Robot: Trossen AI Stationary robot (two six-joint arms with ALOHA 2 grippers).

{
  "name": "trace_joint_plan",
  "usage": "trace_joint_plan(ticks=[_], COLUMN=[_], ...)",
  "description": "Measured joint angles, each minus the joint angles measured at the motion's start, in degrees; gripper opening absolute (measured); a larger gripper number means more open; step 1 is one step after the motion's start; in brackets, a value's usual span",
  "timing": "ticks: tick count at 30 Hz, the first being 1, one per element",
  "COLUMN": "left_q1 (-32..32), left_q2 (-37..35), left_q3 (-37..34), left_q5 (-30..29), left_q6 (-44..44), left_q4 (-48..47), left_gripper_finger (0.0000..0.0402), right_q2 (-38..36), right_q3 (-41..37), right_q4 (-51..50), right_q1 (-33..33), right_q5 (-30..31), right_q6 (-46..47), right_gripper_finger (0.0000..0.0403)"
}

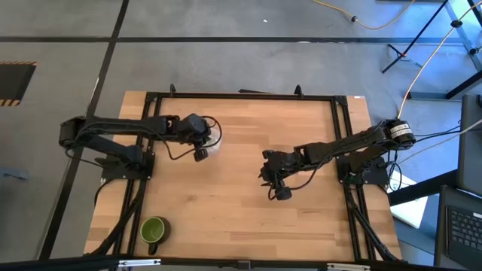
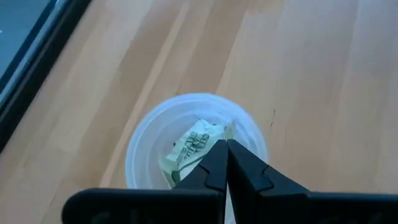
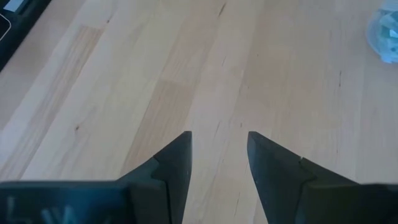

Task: Pick and place Stevia / Truvia into bins
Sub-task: Put the light green stevia packet into the transparent container, then return to Home Position

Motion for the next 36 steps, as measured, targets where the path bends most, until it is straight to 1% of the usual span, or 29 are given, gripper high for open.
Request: trace_joint_plan(ticks=[2,8,12,18,21,23,25,27,29,31,33,36], left_q1=[0.1,0.1,0.0,0.0,0.0,0.0,0.0,0.0,0.0,-0.1,-0.5,-1.6], left_q2=[1.0,3.2,4.5,5.8,5.4,4.1,2.2,-0.3,-3.4,-6.5,-10.3,-16.8], left_q3=[0.0,0.0,0.0,0.0,0.0,0.1,0.5,0.8,0.9,0.9,0.1,-4.1], left_q5=[-0.7,-7.9,-11.1,-12.0,-16.4,-20.4,-22.1,-21.5,-19.7,-18.0,-17.0,-16.7], left_q6=[0.2,0.2,1.4,1.8,1.8,1.9,2.8,3.2,3.2,2.5,1.6,1.4], left_q4=[-0.2,0.1,-1.1,-1.8,-1.9,-2.0,-2.3,-1.8,-1.4,-1.6,-1.0,4.7], left_gripper_finger=[0.0002,0.0004,0.0021,0.0045,0.0051,0.0054,0.0056,0.0058,0.0058,0.0058,0.0059,0.0059], right_q2=[0.0,0.0,0.0,0.0,0.0,0.0,-0.3,-1.3,-2.8,-5.0,-8.5,-16.1], right_q3=[0.0,0.0,0.0,0.0,0.0,0.0,0.0,0.0,0.0,-1.5,-4.5,-11.2], right_q4=[0.0,-0.3,-0.4,-1.0,-1.5,-1.9,-3.4,-5.2,-6.9,-6.4,-4.6,-1.0], right_q1=[0.0,0.0,0.0,0.0,0.0,0.0,0.0,-0.3,-0.8,-1.6,-2.6,-4.3], right_q5=[0.0,0.0,0.0,0.0,0.0,0.3,2.2,4.0,4.3,4.3,4.3,4.3], right_q6=[0.0,0.2,0.3,0.3,1.5,2.0,2.9,3.9,4.9,5.2,5.8,7.5], right_gripper_finger=[0.0158,0.0158,0.0158,0.0158,0.0158,0.0158,0.0158,0.0158,0.0158,0.0158,0.0158,0.0158])
